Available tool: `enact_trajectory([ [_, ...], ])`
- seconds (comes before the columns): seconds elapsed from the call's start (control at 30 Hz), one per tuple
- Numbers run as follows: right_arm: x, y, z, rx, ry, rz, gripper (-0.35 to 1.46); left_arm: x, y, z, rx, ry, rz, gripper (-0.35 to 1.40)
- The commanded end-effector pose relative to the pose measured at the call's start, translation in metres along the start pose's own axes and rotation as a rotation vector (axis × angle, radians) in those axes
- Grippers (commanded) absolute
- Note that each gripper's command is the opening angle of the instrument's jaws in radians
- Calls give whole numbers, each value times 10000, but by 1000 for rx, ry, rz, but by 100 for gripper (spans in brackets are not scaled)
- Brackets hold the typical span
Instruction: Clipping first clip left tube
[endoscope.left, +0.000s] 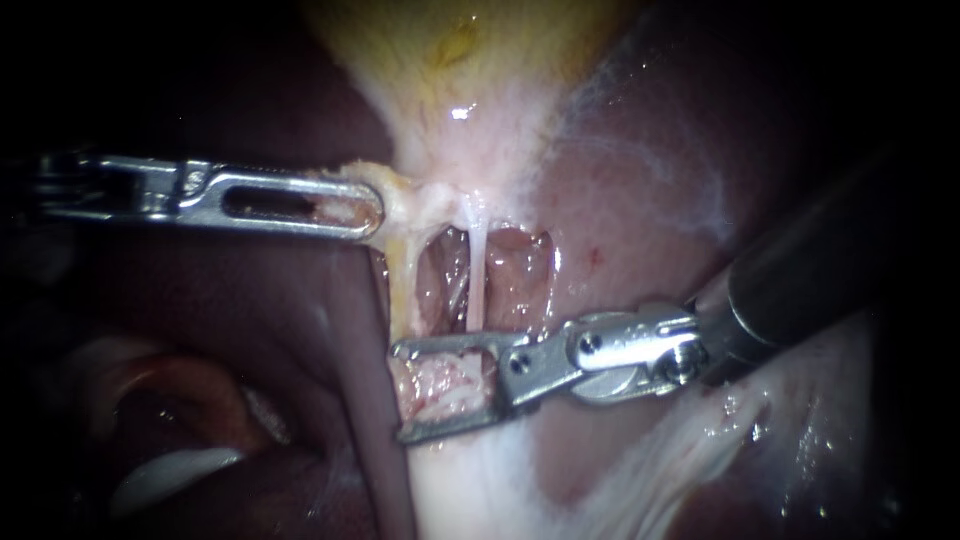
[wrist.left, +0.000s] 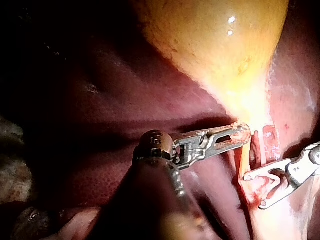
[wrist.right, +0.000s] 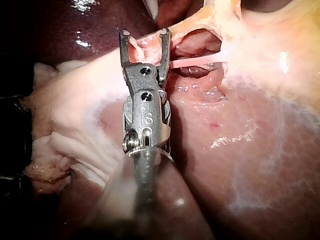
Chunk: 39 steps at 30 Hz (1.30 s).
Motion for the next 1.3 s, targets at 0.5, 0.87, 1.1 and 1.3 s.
enact_trajectory([
  [0.5, -2, 1, -6, 2, 0, 0, 50, 0, 0, -1, 0, 0, 0, -35],
  [0.87, -11, 13, -19, -1, 0, 2, 50, 0, 0, -1, 0, 0, 0, -35],
  [1.1, -16, 22, -19, -12, -1, 2, 50, 0, 0, -1, 0, 0, 0, -35],
  [1.3, -19, 27, -21, -19, -2, 3, 50, 0, -1, -1, 0, 0, 0, -35],
])
